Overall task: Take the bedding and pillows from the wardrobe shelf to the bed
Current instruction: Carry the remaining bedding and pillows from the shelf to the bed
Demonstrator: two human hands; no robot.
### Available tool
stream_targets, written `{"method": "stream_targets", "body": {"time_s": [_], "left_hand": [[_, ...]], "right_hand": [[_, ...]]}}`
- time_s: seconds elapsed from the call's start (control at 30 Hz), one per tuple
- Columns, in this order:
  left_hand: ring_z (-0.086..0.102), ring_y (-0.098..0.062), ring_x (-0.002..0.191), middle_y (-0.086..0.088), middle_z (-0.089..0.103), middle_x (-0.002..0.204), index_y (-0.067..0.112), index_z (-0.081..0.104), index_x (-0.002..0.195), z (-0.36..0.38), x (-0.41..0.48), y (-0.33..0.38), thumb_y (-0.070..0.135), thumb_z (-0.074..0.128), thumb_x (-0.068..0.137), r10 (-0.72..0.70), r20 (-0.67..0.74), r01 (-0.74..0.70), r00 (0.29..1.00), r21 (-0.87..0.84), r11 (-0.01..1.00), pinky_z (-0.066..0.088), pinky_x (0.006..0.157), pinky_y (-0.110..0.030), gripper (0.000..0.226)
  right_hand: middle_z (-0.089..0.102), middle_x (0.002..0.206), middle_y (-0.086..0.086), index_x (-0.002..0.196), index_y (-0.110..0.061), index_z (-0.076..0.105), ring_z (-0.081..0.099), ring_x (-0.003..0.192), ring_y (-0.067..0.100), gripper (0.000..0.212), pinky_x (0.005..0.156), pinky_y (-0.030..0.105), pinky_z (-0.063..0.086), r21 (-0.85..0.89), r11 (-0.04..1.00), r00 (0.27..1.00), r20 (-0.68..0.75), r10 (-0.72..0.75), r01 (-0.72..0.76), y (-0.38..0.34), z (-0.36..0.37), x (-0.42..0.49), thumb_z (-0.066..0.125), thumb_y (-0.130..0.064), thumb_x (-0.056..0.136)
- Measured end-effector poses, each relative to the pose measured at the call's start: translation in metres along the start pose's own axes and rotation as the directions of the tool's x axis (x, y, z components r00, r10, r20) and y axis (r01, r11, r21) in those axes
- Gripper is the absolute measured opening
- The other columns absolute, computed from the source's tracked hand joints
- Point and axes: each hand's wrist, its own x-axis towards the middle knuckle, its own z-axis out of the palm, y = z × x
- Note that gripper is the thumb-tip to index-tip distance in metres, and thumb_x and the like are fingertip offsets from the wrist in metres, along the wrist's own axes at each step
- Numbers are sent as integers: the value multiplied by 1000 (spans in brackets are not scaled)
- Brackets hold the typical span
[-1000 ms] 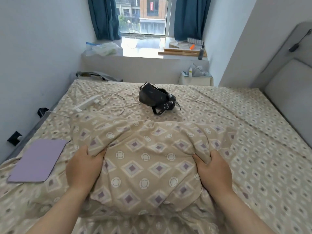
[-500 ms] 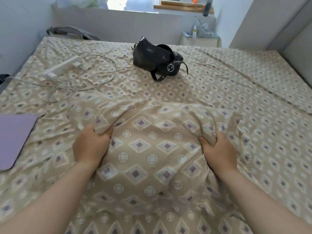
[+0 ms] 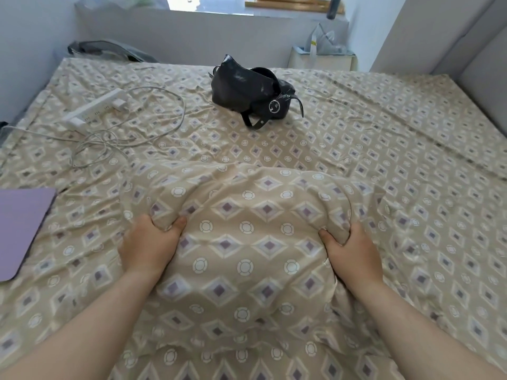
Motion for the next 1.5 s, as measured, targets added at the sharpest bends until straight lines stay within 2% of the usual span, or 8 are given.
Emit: {"method": "stream_targets", "body": {"time_s": [0.13, 0.3, 0.47, 0.6, 1.1, 1.2, 1.33, 1.5], "left_hand": [[53, -40, 106, -15, 58, 111, 5, 52, 110, -16, 0, 6, 82, 52, 64, -32, 7, 31, 999, 51, 998, 44, 91, -52, 90], [47, -39, 119, -19, 52, 127, 1, 46, 126, -37, -5, 10, 80, 51, 69, 4, 71, -9, 997, 69, 998, 41, 98, -52, 97], [39, -32, 134, -12, 43, 146, 11, 31, 144, -62, -19, 19, 63, 51, 84, 221, 110, -221, 969, -15, 975, 34, 108, -52, 82], [19, -20, 146, -2, 26, 158, 19, 24, 151, -94, -41, 31, 50, 51, 92, 355, 98, -339, 930, -148, 929, 21, 117, -45, 71], [42, -14, 132, 6, 46, 146, 27, 47, 139, -285, -162, 158, 46, 48, 94, 551, 207, -462, 808, -358, 811, 36, 101, -30, 49], [47, -13, 125, 8, 49, 143, 30, 49, 137, -313, -197, 184, 47, 48, 93, 595, 251, -477, 763, -403, 781, 37, 98, -30, 46], [52, -5, 97, 6, 55, 136, 30, 53, 133, -348, -252, 216, 45, 49, 94, 664, 234, -518, 710, -467, 717, 38, 87, -29, 43], [52, -11, 110, 7, 59, 130, 25, 57, 131, -369, -327, 246, 41, 51, 94, 767, 196, -606, 611, -508, 612, 40, 94, -33, 41]], "right_hand": [[56, 120, 6, 131, -17, 43, 54, 112, 29, 79, 96, 47, 47, -49, 999, 997, -75, -9, 6, -8, -11, -6, 59, -70, 74], [45, 135, 21, 138, -3, 37, 43, 124, 38, 89, 106, 47, 35, -214, 977, 993, -121, 0, -26, -20, -24, -19, 56, -68, 79], [30, 152, 19, 148, -4, 24, 27, 141, 34, 89, 115, 47, 25, -214, 975, 997, -43, -66, 56, -34, -42, -30, 49, -62, 86], [23, 157, 15, 151, -10, 21, 19, 145, 31, 88, 118, 49, 23, -163, 979, 992, 16, -123, 124, -52, -65, -46, 42, -66, 86], [40, 147, -7, 144, -24, 37, 34, 136, 12, 56, 112, 32, 29, 72, 964, 966, -60, -250, 254, -172, -272, -196, 48, -47, 94], [41, 146, -11, 143, -26, 39, 36, 135, 8, 52, 110, 27, 29, 90, 959, 961, -93, -259, 267, -174, -317, -232, 48, -46, 96], [47, 141, -10, 139, -26, 44, 42, 130, 8, 47, 106, 26, 33, 137, 957, 956, -183, -228, 254, -163, -379, -282, 50, -44, 95], [50, 138, -9, 137, -25, 47, 45, 127, 9, 47, 107, 28, 35, 144, 967, 935, -320, -155, 210, -117, -438, -347, 53, -42, 94]]}}
